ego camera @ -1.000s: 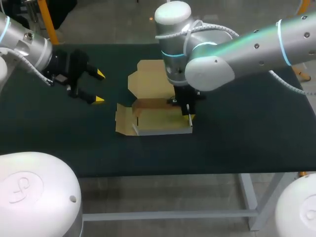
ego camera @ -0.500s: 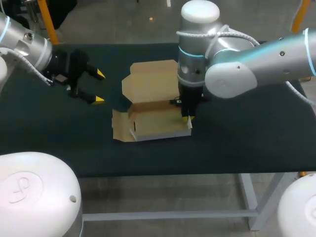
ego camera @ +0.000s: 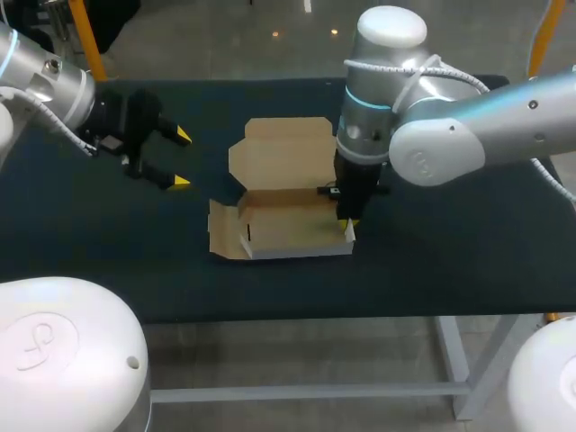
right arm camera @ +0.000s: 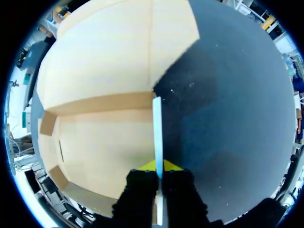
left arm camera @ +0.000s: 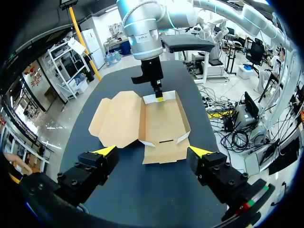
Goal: Assemble the packaging by folding the flat box into shape, placing the metal phone stand inside, and closing the box properly
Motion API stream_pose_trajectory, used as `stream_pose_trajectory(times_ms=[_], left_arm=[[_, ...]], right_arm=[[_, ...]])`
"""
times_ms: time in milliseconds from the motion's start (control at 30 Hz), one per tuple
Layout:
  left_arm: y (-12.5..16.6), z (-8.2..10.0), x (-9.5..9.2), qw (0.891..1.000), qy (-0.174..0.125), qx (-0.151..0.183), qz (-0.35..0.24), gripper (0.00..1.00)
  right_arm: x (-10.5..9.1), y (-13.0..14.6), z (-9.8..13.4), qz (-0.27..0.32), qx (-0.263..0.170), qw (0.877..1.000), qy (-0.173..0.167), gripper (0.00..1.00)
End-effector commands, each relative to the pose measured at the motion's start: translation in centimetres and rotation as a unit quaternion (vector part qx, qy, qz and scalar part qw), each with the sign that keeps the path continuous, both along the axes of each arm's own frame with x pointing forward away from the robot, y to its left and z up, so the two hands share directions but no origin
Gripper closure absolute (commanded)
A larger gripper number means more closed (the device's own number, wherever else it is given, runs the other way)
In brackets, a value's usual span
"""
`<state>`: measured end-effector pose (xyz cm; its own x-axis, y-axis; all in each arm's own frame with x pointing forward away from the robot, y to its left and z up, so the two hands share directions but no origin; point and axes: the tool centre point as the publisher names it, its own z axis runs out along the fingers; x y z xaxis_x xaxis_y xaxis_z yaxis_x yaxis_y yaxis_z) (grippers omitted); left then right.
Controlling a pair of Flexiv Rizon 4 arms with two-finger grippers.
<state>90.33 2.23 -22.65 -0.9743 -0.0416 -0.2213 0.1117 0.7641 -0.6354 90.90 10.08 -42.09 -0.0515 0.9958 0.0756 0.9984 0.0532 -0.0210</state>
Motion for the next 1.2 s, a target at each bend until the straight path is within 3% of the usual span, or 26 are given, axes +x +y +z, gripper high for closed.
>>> stream_pose_trajectory(times_ms=[33, 800, 900, 1000, 1067, 1133, 1200], left_arm=[[0.0, 0.1, 0.0, 1.000, 0.002, 0.002, 0.000, 0.00], [0.0, 0.1, 0.0, 1.000, 0.002, 0.002, 0.000, 0.00], [-0.5, 0.5, 0.4, 0.998, 0.037, 0.004, 0.051, 0.00], [-0.7, 0.3, -0.4, 0.988, 0.077, 0.003, 0.133, 0.00], [-0.8, 0.2, -0.9, 0.970, 0.124, 0.008, 0.207, 0.00], [-0.8, -0.1, -1.5, 0.942, 0.179, 0.010, 0.285, 0.00], [-0.7, -0.5, -2.3, 0.916, 0.216, 0.004, 0.338, 0.00]], right_arm=[[0.3, 0.5, 0.2, -0.004, -0.020, 1.000, 0.008, 1.00], [0.4, 0.3, -0.3, -0.016, -0.030, 0.999, 0.017, 1.00], [0.4, 0.3, -0.3, -0.016, -0.030, 0.999, 0.017, 1.00], [0.4, 0.3, -0.3, -0.016, -0.030, 0.999, 0.017, 1.00], [0.4, 0.3, -0.3, -0.016, -0.030, 0.999, 0.017, 1.00], [0.4, 0.3, -0.3, -0.016, -0.030, 0.999, 0.017, 1.00], [0.4, 0.3, -0.3, -0.016, -0.030, 0.999, 0.017, 1.00]])
